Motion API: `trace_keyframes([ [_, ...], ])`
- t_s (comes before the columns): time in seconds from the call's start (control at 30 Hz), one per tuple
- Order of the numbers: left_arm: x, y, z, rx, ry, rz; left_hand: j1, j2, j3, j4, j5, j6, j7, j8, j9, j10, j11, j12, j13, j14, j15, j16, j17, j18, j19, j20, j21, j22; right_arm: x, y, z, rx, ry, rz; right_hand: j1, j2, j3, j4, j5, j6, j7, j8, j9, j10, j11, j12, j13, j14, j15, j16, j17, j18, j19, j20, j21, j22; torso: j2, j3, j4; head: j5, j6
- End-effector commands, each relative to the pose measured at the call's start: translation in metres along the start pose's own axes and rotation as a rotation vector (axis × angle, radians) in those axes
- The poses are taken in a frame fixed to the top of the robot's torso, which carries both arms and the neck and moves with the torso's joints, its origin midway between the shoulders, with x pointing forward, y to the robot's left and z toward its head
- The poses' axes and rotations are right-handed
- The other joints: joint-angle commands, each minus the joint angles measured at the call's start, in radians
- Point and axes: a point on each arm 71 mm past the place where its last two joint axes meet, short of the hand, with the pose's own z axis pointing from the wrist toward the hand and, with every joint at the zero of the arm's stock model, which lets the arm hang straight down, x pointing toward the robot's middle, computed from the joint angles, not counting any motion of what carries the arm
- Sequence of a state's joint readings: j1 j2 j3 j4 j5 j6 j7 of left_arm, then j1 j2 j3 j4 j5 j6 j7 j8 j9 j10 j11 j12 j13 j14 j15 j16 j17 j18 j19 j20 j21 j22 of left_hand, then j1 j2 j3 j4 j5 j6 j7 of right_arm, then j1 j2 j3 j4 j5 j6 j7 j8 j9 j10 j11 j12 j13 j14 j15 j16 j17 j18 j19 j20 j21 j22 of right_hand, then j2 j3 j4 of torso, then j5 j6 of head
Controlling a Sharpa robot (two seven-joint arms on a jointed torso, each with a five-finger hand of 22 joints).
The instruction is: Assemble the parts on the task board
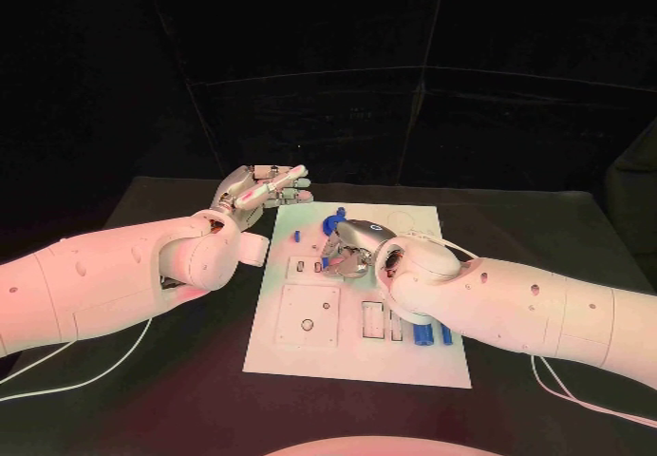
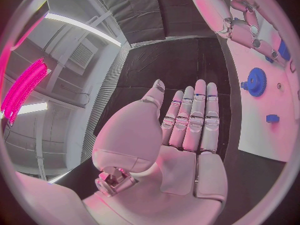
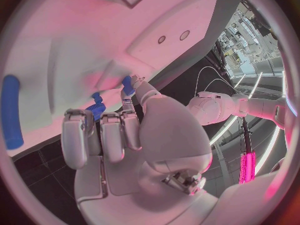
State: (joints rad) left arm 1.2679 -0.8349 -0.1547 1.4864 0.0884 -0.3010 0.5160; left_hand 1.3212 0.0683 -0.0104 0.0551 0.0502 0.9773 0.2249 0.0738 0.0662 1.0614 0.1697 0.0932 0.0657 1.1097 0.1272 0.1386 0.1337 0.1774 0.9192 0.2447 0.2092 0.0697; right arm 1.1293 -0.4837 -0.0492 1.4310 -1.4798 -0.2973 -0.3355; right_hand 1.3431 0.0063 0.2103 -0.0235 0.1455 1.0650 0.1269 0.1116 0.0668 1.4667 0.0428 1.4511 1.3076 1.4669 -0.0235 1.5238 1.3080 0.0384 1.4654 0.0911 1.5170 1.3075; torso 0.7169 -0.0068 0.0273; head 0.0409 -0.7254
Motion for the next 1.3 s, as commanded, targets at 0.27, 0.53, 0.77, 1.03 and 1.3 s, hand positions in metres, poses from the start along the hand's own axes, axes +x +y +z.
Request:
trace_keyframes([
  [0.27, 0.0013, -0.0013, 0.0004, 0.003, 0.010, -0.008, 0.004, 0.003, 0.001, -0.008, 0.001, 0.003, 0.003, -0.006, -0.001, 0.001, 0.003, -0.006, -0.001, 0.004, 0.002, -0.006, 0.001, 0.007, 0.005, -0.002, -0.007, -0.002, 0.0064, -0.0029, -0.0010, 0.009, 0.048, -0.031, -0.018, -0.021, 0.000, 0.004, 0.014, -0.016, 0.010, -0.014, 0.000, 0.041, 0.007, -0.009, 0.165, 0.079, 0.004, -0.005, 0.143, -0.008, 0.010, 0.001, 0.001, 0.140, -0.001, -0.0004, 0.0010, -0.001, -0.002],
  [0.53, 0.0012, -0.0012, 0.0004, 0.002, 0.010, -0.008, 0.005, 0.003, 0.001, -0.008, 0.001, 0.003, 0.003, -0.006, -0.001, 0.001, 0.003, -0.006, -0.001, 0.004, 0.002, -0.006, 0.001, 0.007, 0.005, -0.002, -0.007, -0.002, 0.0061, -0.0036, -0.0010, 0.014, 0.043, -0.037, -0.025, -0.031, -0.002, 0.004, 0.026, -0.020, 0.012, -0.018, 0.000, 0.041, 0.009, -0.011, 0.165, 0.078, 0.005, -0.005, 0.143, -0.008, 0.010, 0.003, 0.001, 0.140, -0.001, -0.0002, -0.0003, 0.000, -0.003],
  [0.77, 0.0011, -0.0012, 0.0003, 0.002, 0.010, -0.008, 0.005, 0.003, 0.001, -0.008, 0.001, 0.003, 0.003, -0.006, -0.001, 0.001, 0.003, -0.006, -0.001, 0.004, 0.002, -0.006, 0.001, 0.007, 0.005, -0.002, -0.007, -0.002, 0.0057, -0.0034, -0.0004, 0.016, 0.034, -0.036, -0.046, -0.054, -0.014, 0.011, 0.053, -0.038, 0.018, -0.028, -0.001, 0.038, 0.015, -0.015, 0.161, 0.078, 0.010, -0.006, 0.141, -0.008, 0.009, 0.007, 0.000, 0.139, 0.000, -0.0004, -0.0003, 0.001, -0.003],
  [1.03, 0.0011, -0.0009, 0.0003, -0.002, 0.010, -0.008, 0.005, 0.003, 0.002, -0.009, 0.001, 0.003, 0.003, -0.006, -0.001, 0.001, 0.003, -0.006, -0.002, 0.004, 0.002, -0.006, 0.001, 0.007, 0.005, -0.002, -0.008, -0.002, 0.0049, -0.0037, 0.0001, 0.021, 0.019, -0.032, -0.087, -0.073, -0.055, 0.038, -0.012, -0.053, 0.020, -0.034, 0.001, 0.037, 0.018, -0.020, 0.158, 0.078, 0.014, -0.007, 0.140, -0.007, 0.007, 0.012, -0.002, 0.136, -0.001, -0.0006, -0.0003, -0.001, -0.003],
  [1.3, 0.0012, -0.0007, 0.0005, -0.005, 0.010, -0.008, 0.005, 0.005, 0.003, -0.010, 0.001, 0.002, 0.003, -0.006, -0.001, 0.001, 0.003, -0.007, -0.002, 0.004, 0.002, -0.007, 0.001, 0.007, 0.005, -0.001, -0.008, -0.002, 0.0034, -0.0036, 0.0000, 0.024, -0.007, -0.021, -0.121, -0.087, -0.128, 0.081, -0.051, -0.081, 0.023, -0.041, 0.001, 0.032, 0.022, -0.027, 0.153, 0.077, 0.016, -0.009, 0.137, -0.006, 0.004, 0.014, -0.004, 0.132, -0.001, -0.0002, 0.0000, -0.002, -0.005],
])
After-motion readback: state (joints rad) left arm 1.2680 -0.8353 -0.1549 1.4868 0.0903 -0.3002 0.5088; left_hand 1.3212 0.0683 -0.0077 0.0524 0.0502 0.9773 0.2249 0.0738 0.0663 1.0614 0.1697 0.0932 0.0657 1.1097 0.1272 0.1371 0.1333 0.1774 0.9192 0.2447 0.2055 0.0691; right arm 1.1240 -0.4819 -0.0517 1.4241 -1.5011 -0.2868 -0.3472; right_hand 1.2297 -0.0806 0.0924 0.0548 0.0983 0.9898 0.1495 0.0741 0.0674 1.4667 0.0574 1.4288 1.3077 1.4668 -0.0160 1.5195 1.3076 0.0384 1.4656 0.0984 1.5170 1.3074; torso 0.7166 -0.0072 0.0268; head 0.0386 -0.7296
